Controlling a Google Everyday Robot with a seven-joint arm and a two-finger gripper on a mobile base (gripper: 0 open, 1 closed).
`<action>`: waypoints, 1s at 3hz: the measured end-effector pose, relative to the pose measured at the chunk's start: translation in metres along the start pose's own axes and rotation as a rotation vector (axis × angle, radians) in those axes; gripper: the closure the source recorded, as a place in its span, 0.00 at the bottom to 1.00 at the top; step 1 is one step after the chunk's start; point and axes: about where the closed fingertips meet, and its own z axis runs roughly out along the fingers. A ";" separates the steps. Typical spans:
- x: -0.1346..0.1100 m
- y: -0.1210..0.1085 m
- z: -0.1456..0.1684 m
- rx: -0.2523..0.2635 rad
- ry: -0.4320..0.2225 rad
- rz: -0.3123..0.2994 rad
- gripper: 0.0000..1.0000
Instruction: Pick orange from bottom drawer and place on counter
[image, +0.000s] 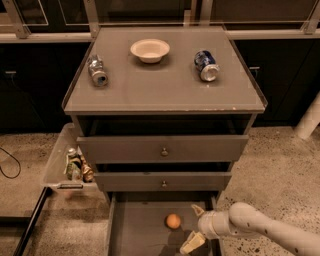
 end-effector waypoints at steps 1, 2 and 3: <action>0.026 -0.050 0.006 0.135 0.026 -0.065 0.00; 0.042 -0.084 0.010 0.226 0.020 -0.143 0.00; 0.053 -0.103 0.019 0.229 -0.020 -0.226 0.00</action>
Offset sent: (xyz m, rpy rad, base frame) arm 0.0964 -0.0783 -0.0663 -0.1858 -0.3730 -0.0762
